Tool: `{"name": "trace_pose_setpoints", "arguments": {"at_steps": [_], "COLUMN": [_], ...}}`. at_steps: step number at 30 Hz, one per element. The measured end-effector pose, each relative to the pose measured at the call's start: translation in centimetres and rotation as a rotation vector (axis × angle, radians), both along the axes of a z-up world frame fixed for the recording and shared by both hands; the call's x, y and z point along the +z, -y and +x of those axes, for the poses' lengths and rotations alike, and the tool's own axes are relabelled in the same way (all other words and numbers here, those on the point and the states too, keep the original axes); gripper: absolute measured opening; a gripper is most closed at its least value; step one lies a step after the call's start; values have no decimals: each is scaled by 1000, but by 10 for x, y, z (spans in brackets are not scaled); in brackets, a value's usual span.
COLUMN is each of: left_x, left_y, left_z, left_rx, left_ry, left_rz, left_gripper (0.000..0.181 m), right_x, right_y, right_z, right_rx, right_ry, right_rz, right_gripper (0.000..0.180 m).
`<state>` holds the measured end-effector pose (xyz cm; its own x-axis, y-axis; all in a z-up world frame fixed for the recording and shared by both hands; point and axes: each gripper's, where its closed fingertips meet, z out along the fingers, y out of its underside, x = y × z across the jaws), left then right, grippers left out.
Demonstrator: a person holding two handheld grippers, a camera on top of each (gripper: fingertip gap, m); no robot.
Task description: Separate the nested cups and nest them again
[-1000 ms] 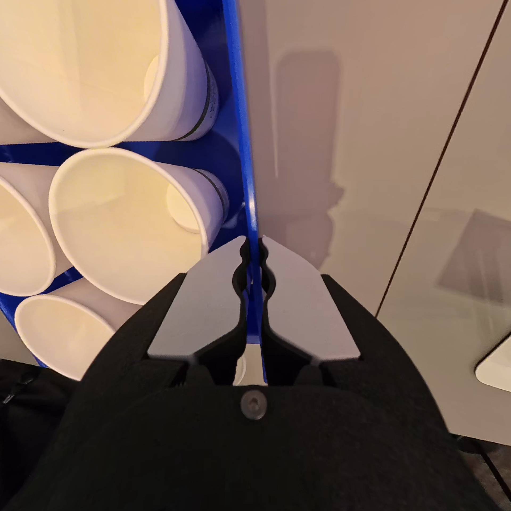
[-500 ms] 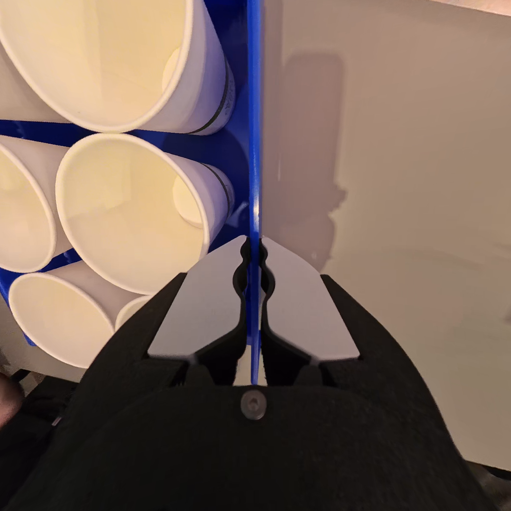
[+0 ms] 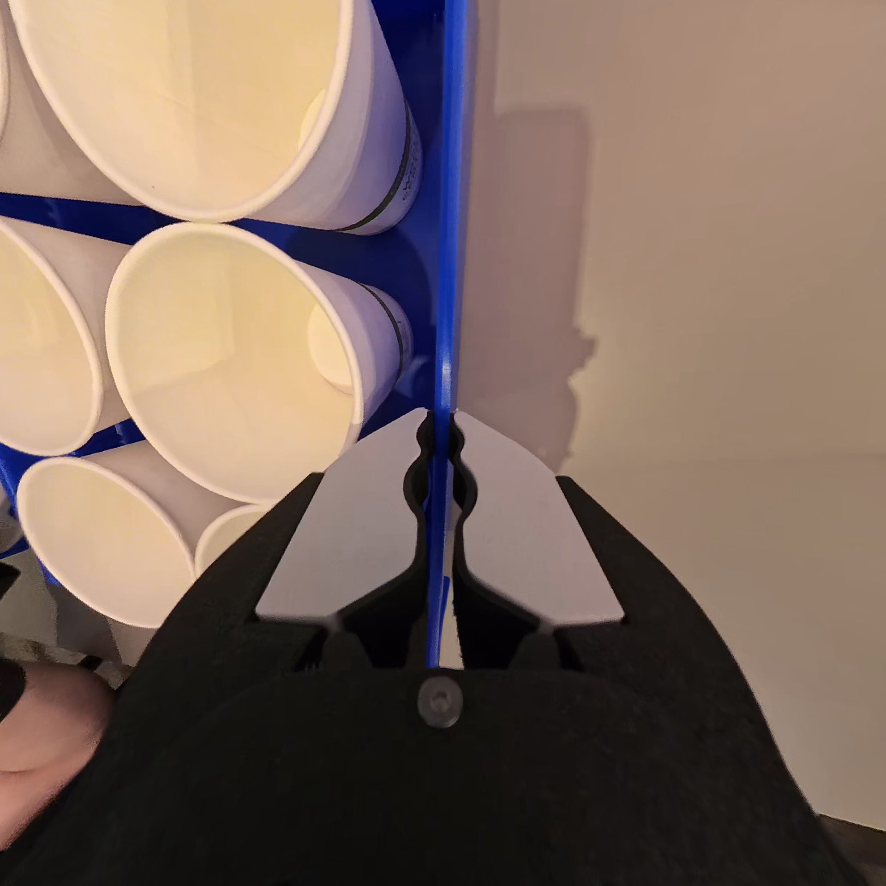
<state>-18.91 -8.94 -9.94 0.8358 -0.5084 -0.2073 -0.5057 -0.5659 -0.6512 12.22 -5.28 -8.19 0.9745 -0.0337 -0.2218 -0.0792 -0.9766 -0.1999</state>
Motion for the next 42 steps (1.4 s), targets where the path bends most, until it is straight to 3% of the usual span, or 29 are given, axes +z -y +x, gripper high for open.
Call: {"name": "trace_pose_setpoints", "arguments": {"at_steps": [6,11,18,27,42], "left_x": [1,26,61,84,71], "left_y": [-6,-3,19,42,70], "left_z": [23,27,13,-47,-169], "left_rx": [-7,-37,-111,-100,25], "left_ry": [109,232,281,282,259], "left_rz": [-33,63,132,207,198], "left_gripper": [41,42,43,37,36], "right_x": [0,1,-15,-27,-14], "right_y": [-2,-12,-6,-1,6], "right_z": [-19,-20,-21,-20,-9], "right_rx": [30,-41,39,100,25], "right_ry": [-8,-123,-21,116,0], "right_rz": [31,56,-34,-104,-81], "right_gripper": [5,9,5,4,5]}}
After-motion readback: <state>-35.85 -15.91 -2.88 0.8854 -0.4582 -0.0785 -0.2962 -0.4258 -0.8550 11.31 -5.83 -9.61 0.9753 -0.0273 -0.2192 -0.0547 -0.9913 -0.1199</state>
